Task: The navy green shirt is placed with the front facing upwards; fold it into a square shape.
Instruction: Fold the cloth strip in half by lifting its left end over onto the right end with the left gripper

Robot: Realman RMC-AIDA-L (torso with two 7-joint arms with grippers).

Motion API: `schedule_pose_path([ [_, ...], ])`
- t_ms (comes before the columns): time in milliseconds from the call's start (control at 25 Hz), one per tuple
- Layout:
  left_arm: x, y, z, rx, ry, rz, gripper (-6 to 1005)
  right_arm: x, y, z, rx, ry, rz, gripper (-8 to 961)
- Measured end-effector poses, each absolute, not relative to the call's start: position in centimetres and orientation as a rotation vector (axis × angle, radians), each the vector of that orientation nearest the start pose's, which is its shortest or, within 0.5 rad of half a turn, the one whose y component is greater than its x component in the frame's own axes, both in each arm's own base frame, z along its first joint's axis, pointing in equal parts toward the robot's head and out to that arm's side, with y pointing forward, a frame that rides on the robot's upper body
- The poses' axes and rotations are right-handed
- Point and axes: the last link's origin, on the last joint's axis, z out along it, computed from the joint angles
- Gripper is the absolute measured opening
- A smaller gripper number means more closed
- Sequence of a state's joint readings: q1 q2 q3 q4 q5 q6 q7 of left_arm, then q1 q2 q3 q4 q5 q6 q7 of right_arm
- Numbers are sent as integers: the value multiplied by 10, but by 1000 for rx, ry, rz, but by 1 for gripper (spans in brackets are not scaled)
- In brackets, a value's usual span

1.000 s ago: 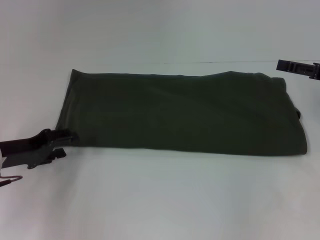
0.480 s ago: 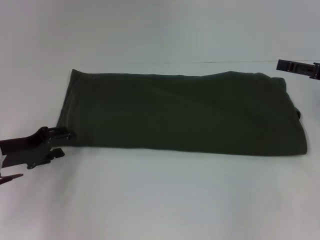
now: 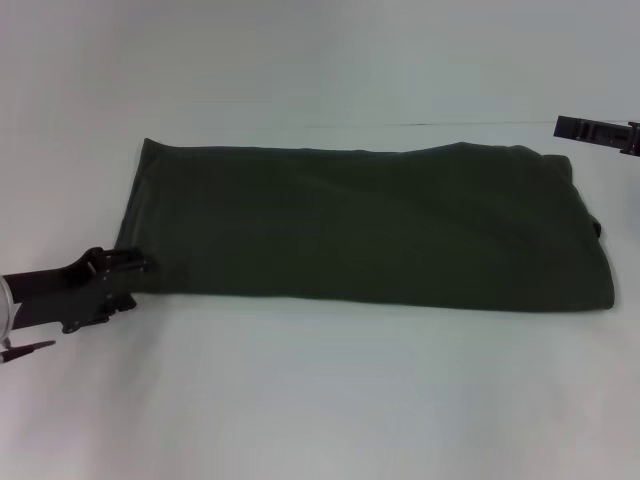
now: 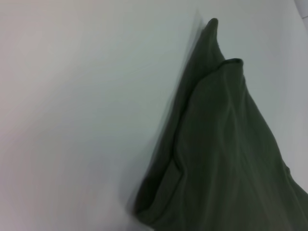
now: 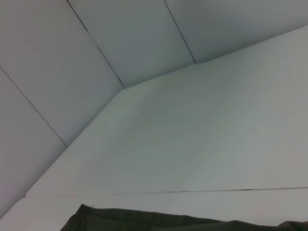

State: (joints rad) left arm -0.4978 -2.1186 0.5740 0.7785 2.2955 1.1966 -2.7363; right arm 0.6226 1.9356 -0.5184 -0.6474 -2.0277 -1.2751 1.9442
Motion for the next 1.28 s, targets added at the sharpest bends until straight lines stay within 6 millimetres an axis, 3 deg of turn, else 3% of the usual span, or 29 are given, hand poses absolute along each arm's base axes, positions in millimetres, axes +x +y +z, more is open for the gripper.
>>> schedule_pose_path([
  [1280,-330,366,21,2071,2816,868,671,291,403,92,-2137,1247,751,932],
])
